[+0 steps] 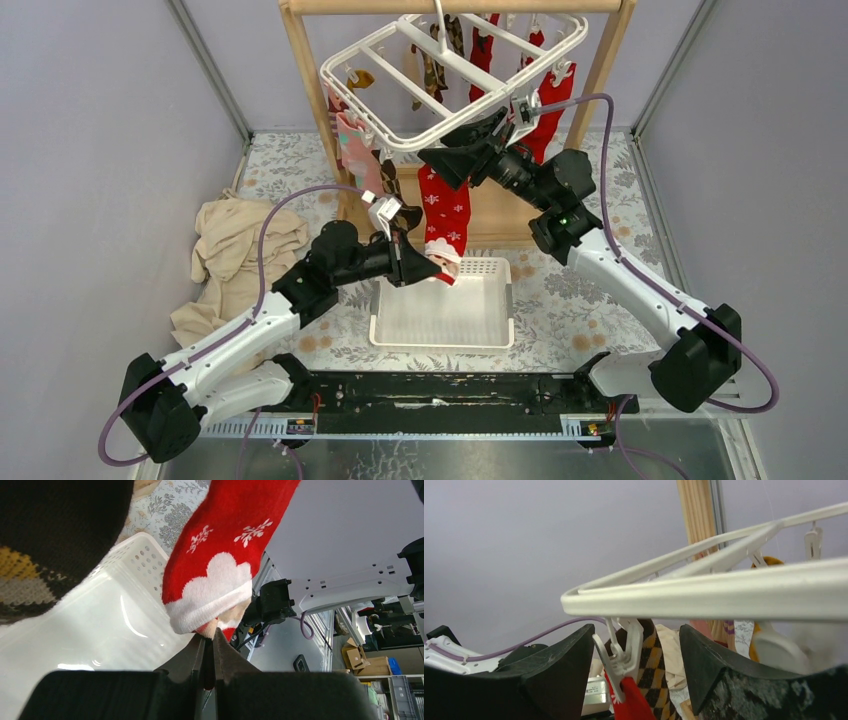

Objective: Remove the socks clipped to the hanger
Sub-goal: Remove the sock from the hanger.

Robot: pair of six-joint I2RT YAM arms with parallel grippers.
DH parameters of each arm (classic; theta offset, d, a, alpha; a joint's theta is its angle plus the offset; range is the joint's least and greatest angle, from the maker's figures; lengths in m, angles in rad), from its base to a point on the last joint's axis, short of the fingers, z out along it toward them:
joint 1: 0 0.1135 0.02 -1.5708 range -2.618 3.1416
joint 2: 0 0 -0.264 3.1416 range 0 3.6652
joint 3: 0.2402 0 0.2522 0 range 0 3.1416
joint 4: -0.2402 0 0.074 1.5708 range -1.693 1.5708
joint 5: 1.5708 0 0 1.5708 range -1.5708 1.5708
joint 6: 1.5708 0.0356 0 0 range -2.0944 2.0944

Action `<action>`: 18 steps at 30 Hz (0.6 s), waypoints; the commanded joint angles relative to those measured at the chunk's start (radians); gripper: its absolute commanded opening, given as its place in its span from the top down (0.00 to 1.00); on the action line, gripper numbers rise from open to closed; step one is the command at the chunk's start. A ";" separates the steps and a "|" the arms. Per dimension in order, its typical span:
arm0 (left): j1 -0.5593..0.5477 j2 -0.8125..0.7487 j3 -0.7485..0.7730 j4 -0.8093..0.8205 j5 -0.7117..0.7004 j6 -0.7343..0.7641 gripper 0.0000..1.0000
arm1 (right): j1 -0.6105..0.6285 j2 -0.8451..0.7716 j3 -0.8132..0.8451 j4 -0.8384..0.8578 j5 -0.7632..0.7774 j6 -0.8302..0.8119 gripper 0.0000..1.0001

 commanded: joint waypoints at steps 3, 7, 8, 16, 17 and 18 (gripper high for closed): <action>-0.012 0.002 -0.008 0.065 0.020 -0.002 0.89 | 0.008 0.006 0.092 0.009 -0.009 -0.034 0.34; -0.015 0.006 -0.009 0.065 0.020 -0.002 0.89 | 0.008 0.006 0.095 0.002 -0.014 -0.035 0.50; -0.016 0.005 -0.010 0.065 0.020 -0.002 0.89 | 0.008 0.006 0.094 -0.003 -0.016 -0.036 0.52; -0.017 -0.023 -0.024 0.046 0.004 -0.003 0.89 | 0.008 0.006 0.087 -0.028 -0.005 -0.041 0.97; -0.016 -0.033 -0.027 0.040 0.000 -0.003 0.89 | 0.008 0.005 0.087 -0.032 -0.002 -0.042 1.00; -0.015 -0.041 -0.035 0.035 -0.005 -0.004 0.89 | 0.008 0.004 0.086 -0.033 0.001 -0.041 1.00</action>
